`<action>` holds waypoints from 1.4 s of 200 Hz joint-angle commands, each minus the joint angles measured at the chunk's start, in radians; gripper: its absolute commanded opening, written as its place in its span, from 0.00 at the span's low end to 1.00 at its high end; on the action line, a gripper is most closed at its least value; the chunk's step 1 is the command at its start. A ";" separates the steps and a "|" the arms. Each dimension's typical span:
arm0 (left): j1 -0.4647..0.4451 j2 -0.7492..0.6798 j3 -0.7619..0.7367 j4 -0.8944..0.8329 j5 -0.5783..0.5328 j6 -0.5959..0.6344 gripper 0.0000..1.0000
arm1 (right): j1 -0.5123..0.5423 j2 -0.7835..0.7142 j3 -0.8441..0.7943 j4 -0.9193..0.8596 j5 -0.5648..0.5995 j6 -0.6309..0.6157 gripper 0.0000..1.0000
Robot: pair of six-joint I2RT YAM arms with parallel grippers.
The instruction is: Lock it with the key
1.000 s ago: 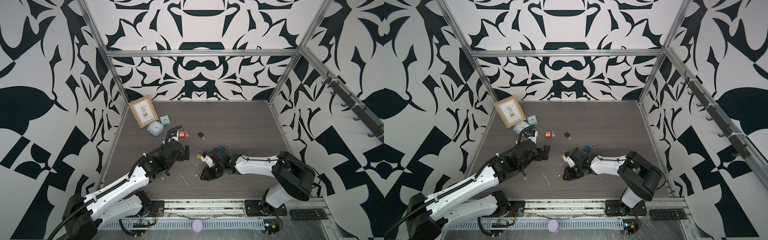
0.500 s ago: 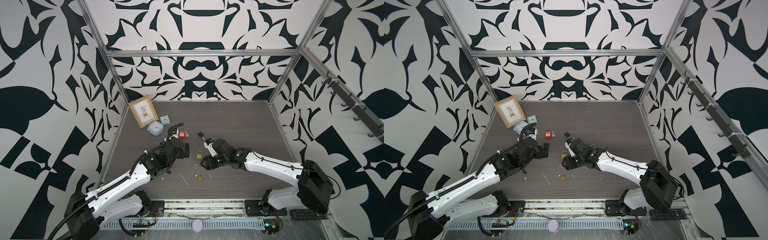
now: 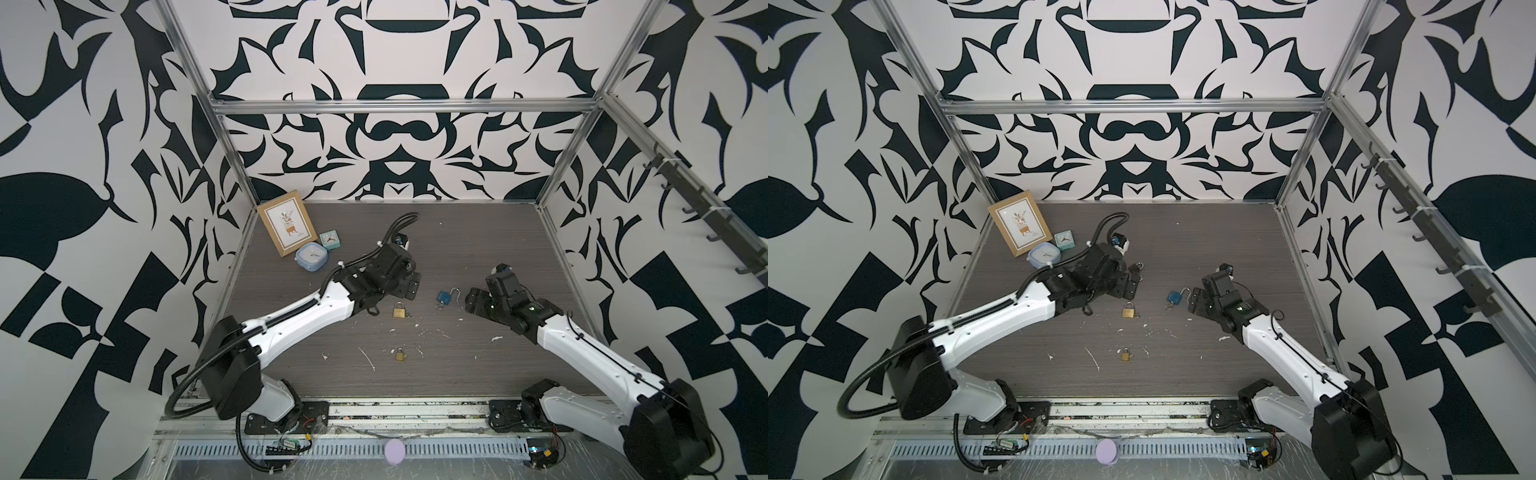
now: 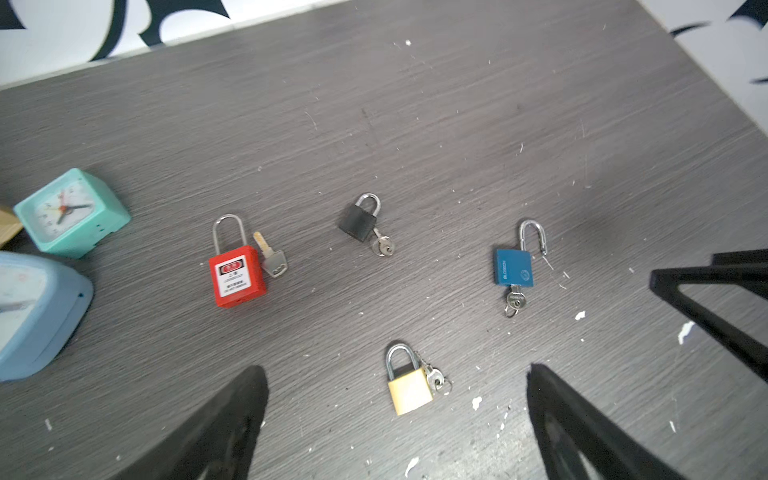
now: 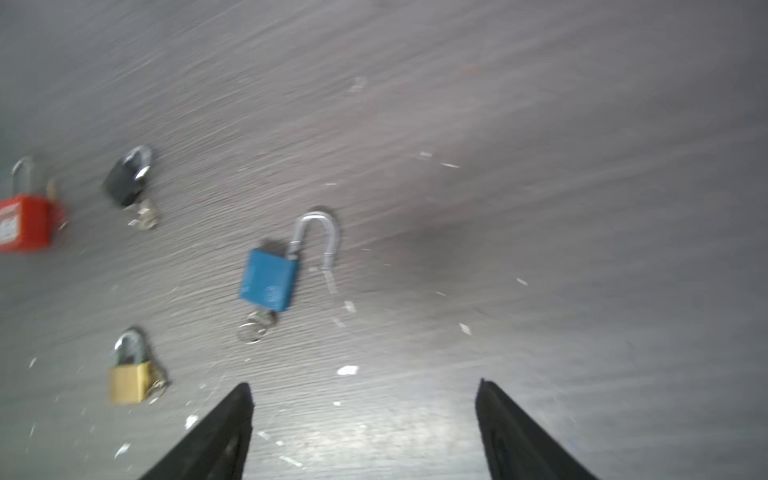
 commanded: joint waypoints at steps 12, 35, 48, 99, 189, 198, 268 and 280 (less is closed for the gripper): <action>-0.064 0.214 0.161 -0.114 -0.043 0.025 1.00 | -0.013 -0.135 -0.095 -0.033 0.149 0.124 0.87; -0.086 0.336 0.258 -0.115 -0.009 0.026 1.00 | -0.013 -0.215 -0.148 -0.017 0.157 0.140 0.87; -0.088 0.390 0.306 -0.115 0.023 0.017 1.00 | -0.013 -0.250 -0.173 -0.003 0.149 0.139 0.87; -0.100 0.475 0.303 0.012 0.056 -0.017 0.98 | -0.013 -0.351 -0.300 0.127 -0.026 0.105 0.89; -0.137 0.536 0.282 0.123 -0.016 0.037 0.96 | 0.009 -0.431 -0.323 0.094 -0.066 -0.036 0.92; -0.137 0.541 0.286 0.123 -0.017 0.035 0.94 | 0.009 -0.469 -0.338 0.091 -0.069 -0.032 0.92; -0.166 0.603 0.292 0.119 -0.071 0.002 0.89 | 0.009 -0.608 -0.371 0.094 -0.050 -0.020 0.92; -0.166 0.609 0.292 0.119 -0.070 -0.002 0.88 | 0.009 -0.595 -0.367 0.099 -0.050 -0.023 0.92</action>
